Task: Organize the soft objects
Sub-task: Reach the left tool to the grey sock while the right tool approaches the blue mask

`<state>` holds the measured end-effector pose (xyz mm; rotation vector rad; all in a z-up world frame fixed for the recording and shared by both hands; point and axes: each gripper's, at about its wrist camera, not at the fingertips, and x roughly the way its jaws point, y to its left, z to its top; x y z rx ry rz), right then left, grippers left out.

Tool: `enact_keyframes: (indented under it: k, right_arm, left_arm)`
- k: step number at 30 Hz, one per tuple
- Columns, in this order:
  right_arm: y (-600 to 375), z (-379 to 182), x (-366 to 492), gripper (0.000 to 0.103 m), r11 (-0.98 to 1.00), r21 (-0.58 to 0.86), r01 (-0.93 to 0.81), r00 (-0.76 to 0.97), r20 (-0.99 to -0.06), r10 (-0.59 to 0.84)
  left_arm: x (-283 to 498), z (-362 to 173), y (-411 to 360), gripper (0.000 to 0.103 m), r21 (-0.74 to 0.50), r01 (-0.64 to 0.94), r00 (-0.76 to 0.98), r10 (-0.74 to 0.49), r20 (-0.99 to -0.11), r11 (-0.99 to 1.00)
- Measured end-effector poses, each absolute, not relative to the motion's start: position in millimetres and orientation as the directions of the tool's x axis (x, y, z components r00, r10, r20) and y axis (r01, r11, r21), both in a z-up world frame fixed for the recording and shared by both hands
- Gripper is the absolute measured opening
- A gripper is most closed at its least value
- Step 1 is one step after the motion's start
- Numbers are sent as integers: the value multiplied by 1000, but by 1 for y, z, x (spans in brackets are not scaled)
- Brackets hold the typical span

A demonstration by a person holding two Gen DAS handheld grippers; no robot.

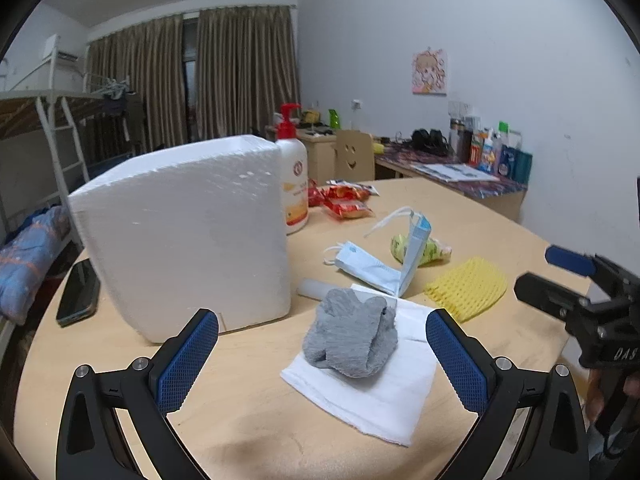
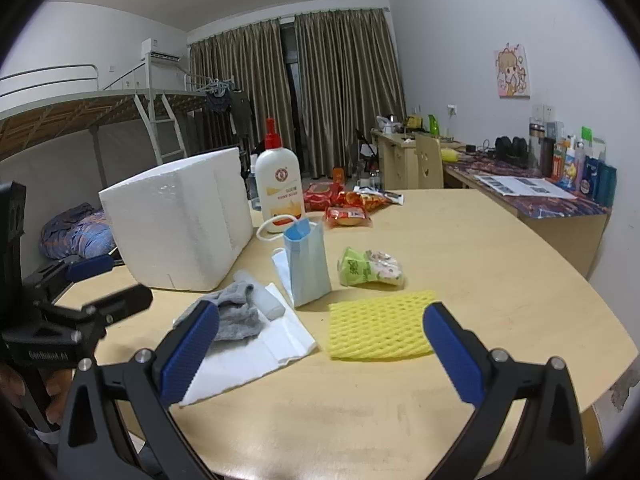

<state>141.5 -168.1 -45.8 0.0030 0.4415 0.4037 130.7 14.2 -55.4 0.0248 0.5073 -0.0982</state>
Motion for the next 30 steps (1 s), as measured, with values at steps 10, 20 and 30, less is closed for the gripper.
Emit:
enact_keyframes:
  k: [10,20,30]
  right_arm:
    - [-168,-50,164,103,921,113,-372,806,-453,381]
    - [-157,-50,190,103,919,112,-379,780,-495,382]
    - [-144,-49,212,103,911,104,-399,755,-526,391]
  left_arm:
    - [163,-77,9,99,-7,170,804,-143,-577,985]
    - [189,-91,5,92,-42,243,741,-213,-636,969]
    - [202,-102,5,79,-71,262,700,-240,-672,962]
